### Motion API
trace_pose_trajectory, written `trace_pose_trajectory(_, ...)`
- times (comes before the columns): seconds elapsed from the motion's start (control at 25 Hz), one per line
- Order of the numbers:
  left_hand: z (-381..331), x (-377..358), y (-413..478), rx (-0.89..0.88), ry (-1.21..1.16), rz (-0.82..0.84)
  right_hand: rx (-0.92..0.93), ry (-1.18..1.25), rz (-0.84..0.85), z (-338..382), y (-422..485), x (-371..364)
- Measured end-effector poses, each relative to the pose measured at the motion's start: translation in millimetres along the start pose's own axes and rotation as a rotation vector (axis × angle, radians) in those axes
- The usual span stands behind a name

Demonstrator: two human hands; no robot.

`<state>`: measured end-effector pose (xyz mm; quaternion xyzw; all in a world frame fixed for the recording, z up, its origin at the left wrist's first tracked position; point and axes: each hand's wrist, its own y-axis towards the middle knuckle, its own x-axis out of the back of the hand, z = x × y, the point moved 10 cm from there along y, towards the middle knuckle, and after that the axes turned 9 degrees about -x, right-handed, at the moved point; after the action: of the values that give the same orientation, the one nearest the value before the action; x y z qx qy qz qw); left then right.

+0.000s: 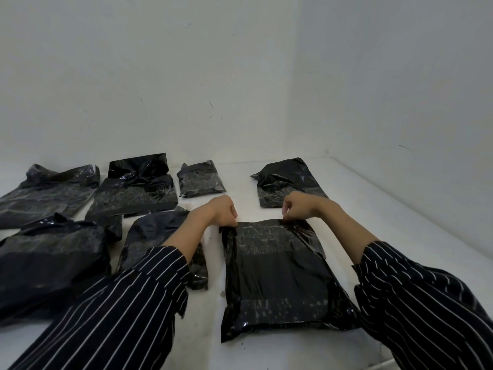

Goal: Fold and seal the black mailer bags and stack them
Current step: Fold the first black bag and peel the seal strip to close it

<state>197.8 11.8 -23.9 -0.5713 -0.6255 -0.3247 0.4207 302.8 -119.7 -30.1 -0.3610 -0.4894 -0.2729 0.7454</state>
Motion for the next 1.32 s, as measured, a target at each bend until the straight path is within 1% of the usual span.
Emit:
trace_pose_trajectory(0.08,-1,1,1,-0.016,0.033,-0.001,0.005,-0.015,-0.003,1,0,4)
trace_pose_trajectory(0.12,-4,3,0,-0.03,0.071,-0.008,0.012,-0.027,-0.031,2,-1,8)
trace_pose_trajectory(0.2,-8,11,-2,-0.036,0.153,-0.069,0.008,-0.065,-0.141,4,-8,24)
trace_pose_trajectory(0.28,-12,20,-7,-0.019,0.217,-0.164,-0.007,-0.102,-0.269,9,-17,40)
trace_pose_trajectory(0.36,-16,24,-14,-0.008,0.263,-0.212,-0.015,-0.092,-0.334,12,-26,47)
trace_pose_trajectory(0.4,-16,23,-16,-0.003,0.241,-0.214,-0.009,-0.047,-0.324,12,-30,45)
trace_pose_trajectory(0.44,-13,21,-19,0.006,0.166,-0.214,0.003,0.031,-0.298,12,-34,42)
trace_pose_trajectory(0.52,-6,18,-26,0.022,-0.071,-0.224,0.025,0.237,-0.265,7,-42,38)
trace_pose_trajectory(0.6,-1,19,-36,0.023,-0.276,-0.279,0.032,0.408,-0.286,-1,-51,37)
trace_pose_trajectory(0.64,-1,19,-40,0.011,-0.344,-0.305,0.038,0.461,-0.299,-3,-56,37)
trace_pose_trajectory(0.72,-5,19,-49,-0.024,-0.389,-0.354,0.066,0.487,-0.333,-4,-66,35)
trace_pose_trajectory(0.88,-9,12,-65,-0.042,-0.384,-0.453,0.13,0.432,-0.417,-4,-84,28)
trace_pose_trajectory(1.08,-20,13,-83,-0.097,-0.267,-0.613,0.206,0.473,-0.497,-2,-103,15)
trace_pose_trajectory(1.24,-29,10,-92,-0.185,-0.254,-0.664,0.23,0.451,-0.534,1,-110,13)
trace_pose_trajectory(1.32,-30,11,-96,-0.183,-0.129,-0.672,0.238,0.431,-0.521,2,-112,13)
